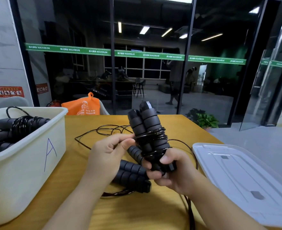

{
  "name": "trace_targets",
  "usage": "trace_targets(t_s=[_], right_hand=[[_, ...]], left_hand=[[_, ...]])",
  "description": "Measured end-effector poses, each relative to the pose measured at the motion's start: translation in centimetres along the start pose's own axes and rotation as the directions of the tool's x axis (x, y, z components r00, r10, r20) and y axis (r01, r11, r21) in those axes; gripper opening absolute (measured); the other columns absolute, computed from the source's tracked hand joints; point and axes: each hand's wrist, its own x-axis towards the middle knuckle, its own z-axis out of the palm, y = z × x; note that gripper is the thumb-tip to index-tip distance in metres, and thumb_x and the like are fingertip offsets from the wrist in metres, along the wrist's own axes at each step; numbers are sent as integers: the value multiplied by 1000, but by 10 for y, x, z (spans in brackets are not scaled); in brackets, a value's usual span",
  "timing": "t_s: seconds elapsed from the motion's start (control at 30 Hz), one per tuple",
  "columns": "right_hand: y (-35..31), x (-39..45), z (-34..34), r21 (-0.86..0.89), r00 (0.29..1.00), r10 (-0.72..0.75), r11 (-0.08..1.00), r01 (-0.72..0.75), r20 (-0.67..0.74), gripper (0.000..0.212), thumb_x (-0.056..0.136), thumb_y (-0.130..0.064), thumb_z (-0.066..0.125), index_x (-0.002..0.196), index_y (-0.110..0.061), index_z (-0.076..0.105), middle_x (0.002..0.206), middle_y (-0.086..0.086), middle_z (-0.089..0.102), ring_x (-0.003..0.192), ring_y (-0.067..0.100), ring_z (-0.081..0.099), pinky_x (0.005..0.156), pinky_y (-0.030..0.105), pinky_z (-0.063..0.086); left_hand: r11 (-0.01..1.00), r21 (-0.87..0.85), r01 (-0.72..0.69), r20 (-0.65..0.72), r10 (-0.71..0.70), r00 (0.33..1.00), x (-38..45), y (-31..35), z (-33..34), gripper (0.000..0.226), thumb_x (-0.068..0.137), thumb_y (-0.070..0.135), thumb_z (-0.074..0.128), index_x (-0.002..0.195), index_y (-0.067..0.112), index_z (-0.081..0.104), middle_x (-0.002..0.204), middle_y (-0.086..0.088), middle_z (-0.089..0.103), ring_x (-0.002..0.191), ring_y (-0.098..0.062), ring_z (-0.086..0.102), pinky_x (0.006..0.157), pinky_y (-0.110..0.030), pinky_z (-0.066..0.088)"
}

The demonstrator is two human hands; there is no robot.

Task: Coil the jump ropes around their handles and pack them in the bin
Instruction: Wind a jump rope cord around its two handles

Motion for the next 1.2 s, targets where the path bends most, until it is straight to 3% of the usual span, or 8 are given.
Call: trace_targets(t_s=[0.13,0.23,0.5,0.63,0.73,0.83,1.0,1.2], right_hand=[[1,0,2,163,970,63,981,-104,235,51,65,-26,70,109,-5,54,81,2,55,57,8,51,41,13,32],[1,2,1,205,942,88,966,-160,323,47,73,-26,64,113,-4,55,85,2,56,61,8,54,44,14,34],[4,4,-11,254,900,123,935,-246,419,58,80,-34,61,125,0,51,93,7,63,66,11,62,47,13,46],[-2,1,-11,178,954,109,970,-164,280,63,78,-40,64,126,0,58,103,13,68,72,17,67,55,20,53],[-9,0,-4,42,994,-6,999,10,-112,70,60,-39,76,121,-7,63,101,17,68,68,26,67,56,31,53],[-9,2,3,-422,851,-255,906,43,-460,77,60,-38,71,132,-28,47,108,4,67,81,15,70,62,25,53],[0,0,14,-838,850,-416,543,-53,-324,69,78,-20,77,131,-41,37,114,-15,59,101,0,61,86,19,51],[4,2,17,-822,845,-346,541,-175,-408,63,62,-32,62,123,-34,43,96,-13,63,79,-1,61,68,20,50]], left_hand=[[987,-112,114,-3,-115,993,2,-4,4,46,55,77,68,82,40,59,74,15,64,67,0,56,65,-15,41],[864,-427,268,231,-183,956,2,-5,7,81,43,79,72,102,24,61,56,5,58,49,-2,51,53,-15,40],[826,-409,388,386,-229,893,1,2,3,45,60,68,73,84,30,71,45,4,36,47,-16,28,42,-19,27],[772,-460,439,340,-304,890,-1,13,6,29,91,36,58,96,7,58,37,3,41,34,-5,34,38,-15,30],[824,-409,392,229,-324,918,1,18,9,40,76,41,52,98,8,57,35,3,37,31,-4,30,36,-26,28],[909,-261,324,64,-318,946,2,19,11,41,67,51,56,95,21,58,59,-16,50,62,-37,56,72,-53,48],[957,-111,268,-36,-273,961,-1,12,16,41,55,61,56,87,36,54,92,14,64,91,2,59,72,-12,40],[981,61,184,-65,-181,981,-5,8,16,36,55,63,58,79,37,51,79,11,61,77,19,53,60,-1,36]])
